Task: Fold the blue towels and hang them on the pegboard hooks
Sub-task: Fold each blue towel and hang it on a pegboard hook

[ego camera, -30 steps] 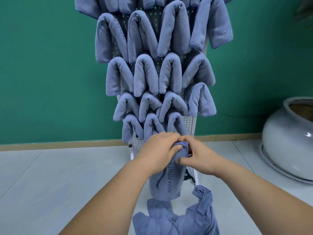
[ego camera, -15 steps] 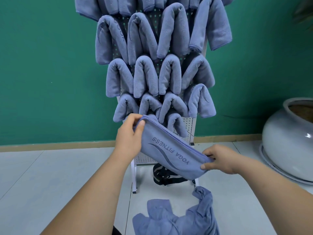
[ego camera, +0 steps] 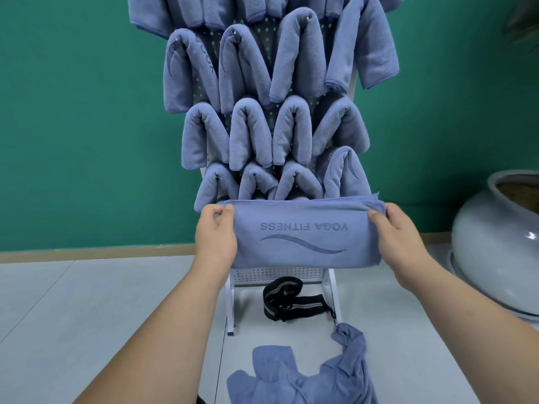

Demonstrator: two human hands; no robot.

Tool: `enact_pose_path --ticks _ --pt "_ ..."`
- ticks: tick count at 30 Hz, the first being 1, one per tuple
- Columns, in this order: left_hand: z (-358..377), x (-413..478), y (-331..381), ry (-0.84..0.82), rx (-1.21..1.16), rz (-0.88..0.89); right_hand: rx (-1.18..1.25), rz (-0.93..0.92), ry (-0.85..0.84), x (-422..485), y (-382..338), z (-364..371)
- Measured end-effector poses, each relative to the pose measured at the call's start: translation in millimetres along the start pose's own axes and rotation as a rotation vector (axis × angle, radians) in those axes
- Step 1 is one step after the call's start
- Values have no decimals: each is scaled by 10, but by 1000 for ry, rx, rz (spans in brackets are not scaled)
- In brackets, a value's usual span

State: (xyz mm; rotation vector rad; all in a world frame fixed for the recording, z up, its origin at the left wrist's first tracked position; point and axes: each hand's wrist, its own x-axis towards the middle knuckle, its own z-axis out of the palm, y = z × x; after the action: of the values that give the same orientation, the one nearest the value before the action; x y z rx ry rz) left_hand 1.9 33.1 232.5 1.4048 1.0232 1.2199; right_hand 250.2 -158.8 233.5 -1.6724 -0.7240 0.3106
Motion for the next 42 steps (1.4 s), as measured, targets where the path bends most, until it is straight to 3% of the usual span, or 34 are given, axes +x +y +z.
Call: enact_pose_path --ticks 5,11,14,20,24,27,29,33,35,39,42 --pt "78 -36 -59 80 100 70 -50 -62 56 2 -39 19" --pt "68 -17 -266 -28 281 -220 -126 174 -83 59 291 -106" --pt "56 -4 -347 -113 286 -263 -130 203 -145 70 377 -138" --pt "32 -3 -286 -179 211 -160 -93 119 -186 67 299 -154" --pt "9 -30 -241 -338 214 -112 -189 20 -193 55 248 -191" --pt "-43 -37 -294 -511 459 42 -519 -75 -299 63 256 -238" --pt "-45 -23 -332 -526 598 167 -701 -126 -307 74 230 -245" --pt "-7 -12 -323 -489 714 184 -777 -154 -302 42 199 -243" --pt "-20 17 -328 -436 688 132 -703 -125 -274 34 209 -264" --pt "-62 28 -252 -407 387 -67 -229 27 -273 7 136 -349" --pt "-91 28 -238 -406 324 -63 2 130 -296 -8 59 -387"
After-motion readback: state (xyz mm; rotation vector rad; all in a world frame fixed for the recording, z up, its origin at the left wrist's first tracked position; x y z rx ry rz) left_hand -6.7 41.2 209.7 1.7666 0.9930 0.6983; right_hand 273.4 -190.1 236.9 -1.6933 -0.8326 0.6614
